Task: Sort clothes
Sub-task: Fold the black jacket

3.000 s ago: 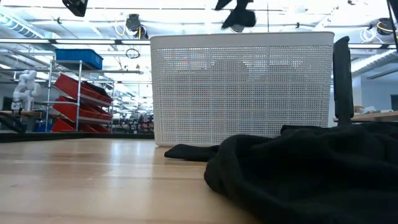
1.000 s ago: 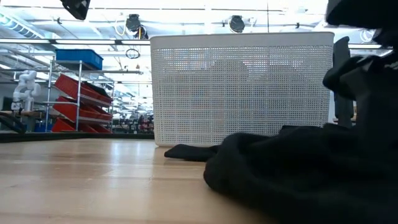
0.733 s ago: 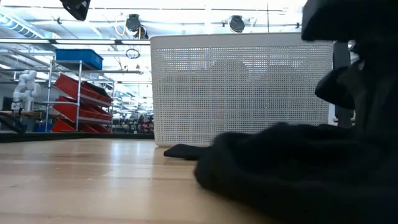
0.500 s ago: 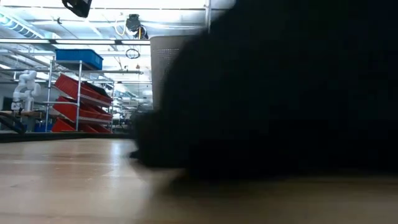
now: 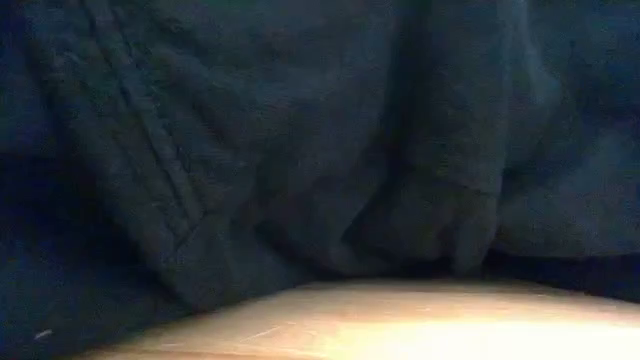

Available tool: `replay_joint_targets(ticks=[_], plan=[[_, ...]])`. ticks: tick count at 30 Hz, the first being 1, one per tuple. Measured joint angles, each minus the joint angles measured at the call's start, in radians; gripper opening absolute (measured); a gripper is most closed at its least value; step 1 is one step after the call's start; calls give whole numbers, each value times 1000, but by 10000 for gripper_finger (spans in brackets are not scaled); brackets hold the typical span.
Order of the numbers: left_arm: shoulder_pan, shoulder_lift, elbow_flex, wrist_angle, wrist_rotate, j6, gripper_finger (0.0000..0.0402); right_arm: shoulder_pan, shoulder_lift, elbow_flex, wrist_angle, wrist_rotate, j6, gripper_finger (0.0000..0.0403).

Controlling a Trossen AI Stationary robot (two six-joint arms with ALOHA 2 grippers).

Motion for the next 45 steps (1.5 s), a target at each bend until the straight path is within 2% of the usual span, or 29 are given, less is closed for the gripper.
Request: replay_joint_targets(ticks=[6, 10, 21, 30, 33, 37, 39, 43, 45], plan=[[0, 89, 104, 8, 37, 8, 161, -18, 0, 15, -36, 43, 14, 0], [0, 140, 151, -63, 41, 48, 161, -29, 0, 15, -58, 44, 19, 0], [0, 172, 156, -64, 54, 18, 161, -29, -6, 15, -83, 44, 42, 0], [15, 172, 156, -65, 63, -75, 161, -51, -8, 15, -83, 78, 49, 0], [14, 172, 156, -65, 112, -83, 161, -62, -11, 15, -88, 86, 55, 0], [14, 172, 156, -67, 157, -94, 161, -68, -39, 15, -169, 159, 100, 0], [15, 172, 156, -73, 91, -92, 161, -68, -59, 15, -191, 183, 106, 0], [22, 172, 156, -124, -242, -87, 161, -64, -90, 15, -177, 186, 105, 0], [25, 172, 156, -129, -302, -133, 161, -58, -98, 16, -177, 187, 106, 0]])
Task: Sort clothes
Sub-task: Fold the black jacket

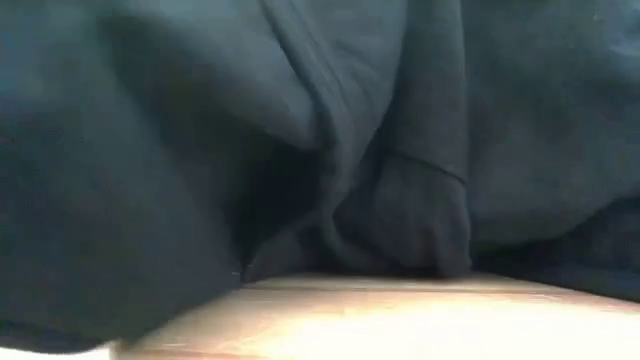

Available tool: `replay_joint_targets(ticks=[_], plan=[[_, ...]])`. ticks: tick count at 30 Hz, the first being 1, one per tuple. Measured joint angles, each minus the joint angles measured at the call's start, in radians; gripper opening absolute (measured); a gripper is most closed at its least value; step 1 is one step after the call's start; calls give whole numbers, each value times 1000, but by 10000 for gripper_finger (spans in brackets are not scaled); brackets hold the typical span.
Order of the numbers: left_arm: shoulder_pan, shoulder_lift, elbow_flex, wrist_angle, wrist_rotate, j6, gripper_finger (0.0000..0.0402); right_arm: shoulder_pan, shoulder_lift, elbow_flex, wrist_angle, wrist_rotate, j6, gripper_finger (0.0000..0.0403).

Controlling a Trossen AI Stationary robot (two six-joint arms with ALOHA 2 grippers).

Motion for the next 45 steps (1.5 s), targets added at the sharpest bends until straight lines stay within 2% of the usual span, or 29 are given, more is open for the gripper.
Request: replay_joint_targets(ticks=[1, 5, 8, 13, 16, 21, 25, 31, 40, 45], plan=[[3, 0, 0, 1, 3, -29, 161, 0, -2, 0, -2, 4, 0, 0], [14, 0, 0, 2, 133, -107, 161, -2, -5, 0, -35, 24, 12, 0], [12, 0, 0, 3, 145, -133, 161, -12, -5, 0, -59, 27, 31, 0], [13, 4, 0, -18, 90, -128, 167, -24, -5, 0, -67, 26, 34, 0], [12, 29, 0, -17, 47, -71, 184, -25, -5, 0, -64, 21, 34, 0], [20, 72, 0, 49, -105, -23, 212, -27, -5, 0, -64, 14, 34, 0], [25, 69, 0, 56, -115, -20, 216, -25, -5, 0, -65, -9, 34, 0], [20, 42, 0, 83, -21, -25, 216, -20, -5, 0, -89, -16, 37, 0], [63, 32, 0, 118, -2, -55, 216, -23, -5, 0, -58, -13, 29, 0], [94, 43, 5, 120, 77, -107, 193, -23, -5, 0, -20, -8, 27, 0]])
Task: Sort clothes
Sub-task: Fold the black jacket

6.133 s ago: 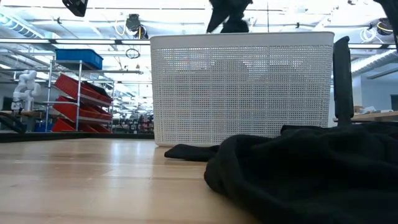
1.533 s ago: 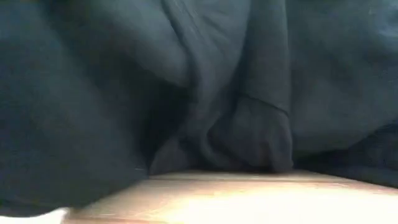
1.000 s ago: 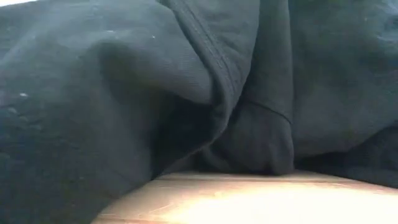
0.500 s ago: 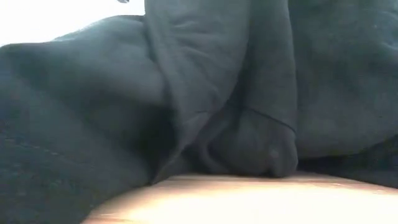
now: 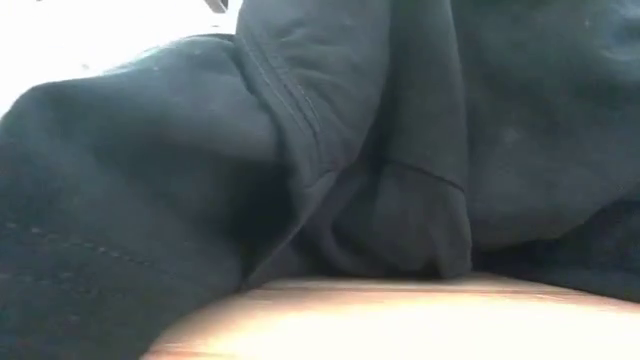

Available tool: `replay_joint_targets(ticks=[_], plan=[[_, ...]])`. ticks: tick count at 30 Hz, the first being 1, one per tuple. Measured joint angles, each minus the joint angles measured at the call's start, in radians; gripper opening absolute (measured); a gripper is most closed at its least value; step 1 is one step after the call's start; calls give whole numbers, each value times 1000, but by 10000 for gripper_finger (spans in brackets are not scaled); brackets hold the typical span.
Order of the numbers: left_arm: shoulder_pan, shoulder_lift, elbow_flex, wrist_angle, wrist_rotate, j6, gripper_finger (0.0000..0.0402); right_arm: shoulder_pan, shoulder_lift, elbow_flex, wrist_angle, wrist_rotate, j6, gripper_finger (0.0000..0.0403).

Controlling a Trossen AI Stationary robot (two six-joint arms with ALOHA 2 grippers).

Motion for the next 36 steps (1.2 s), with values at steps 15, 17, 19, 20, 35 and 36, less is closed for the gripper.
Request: replay_joint_targets(ticks=[15, 17, 19, 20, 35, 36], plan=[[-51, 1, 202, -183, -94, 132, 14, 0, -4, -1, 200, -22, -153, 0], [-86, -35, 231, -182, -140, 213, 10, -2, -20, -1, 263, -53, -223, 0], [-123, -77, 267, -183, -200, 299, 10, -4, -36, 23, 306, -60, -298, 0], [-142, -101, 286, -183, -233, 342, 10, -5, -42, 41, 323, -66, -346, 0], [-309, -318, 714, -230, -489, 970, 10, -408, 127, 443, 783, -807, -599, 0], [-309, -319, 750, -246, -502, 1004, 10, -444, 164, 492, 822, -850, -568, 0]])
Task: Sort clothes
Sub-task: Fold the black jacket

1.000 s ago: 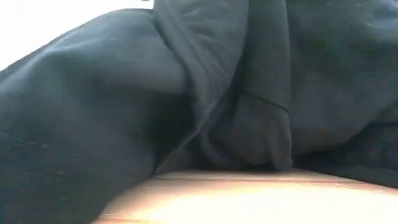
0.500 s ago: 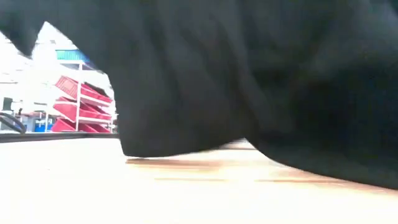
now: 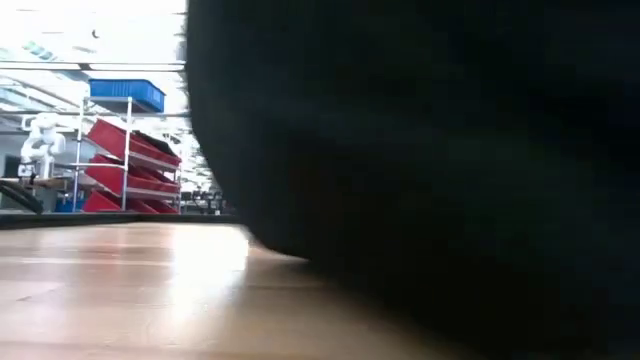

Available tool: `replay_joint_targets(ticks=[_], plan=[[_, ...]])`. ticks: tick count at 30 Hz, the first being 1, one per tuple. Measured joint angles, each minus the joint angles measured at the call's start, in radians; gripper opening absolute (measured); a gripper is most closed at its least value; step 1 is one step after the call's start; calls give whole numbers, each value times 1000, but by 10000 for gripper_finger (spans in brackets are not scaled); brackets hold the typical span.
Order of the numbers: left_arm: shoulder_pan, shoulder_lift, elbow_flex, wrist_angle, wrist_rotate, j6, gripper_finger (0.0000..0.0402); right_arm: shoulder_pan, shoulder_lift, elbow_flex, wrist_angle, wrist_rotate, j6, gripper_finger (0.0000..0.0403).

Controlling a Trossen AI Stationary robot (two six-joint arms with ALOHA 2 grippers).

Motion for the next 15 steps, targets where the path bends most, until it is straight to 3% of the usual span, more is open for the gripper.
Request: replay_joint_targets(ticks=[3, 8, 11, 15], plan=[[0, 3, 115, -45, -34, 115, 10, -104, 121, 162, 51, -82, 88, 0], [2, 3, 265, -143, -52, 174, 10, -248, 198, 99, 436, -191, 363, 0], [2, 2, 294, -239, -55, 112, 10, -272, 214, 102, 498, -259, 462, 0], [1, 21, 285, -392, -39, -31, 10, -234, 201, 104, 471, -318, 470, 0]])
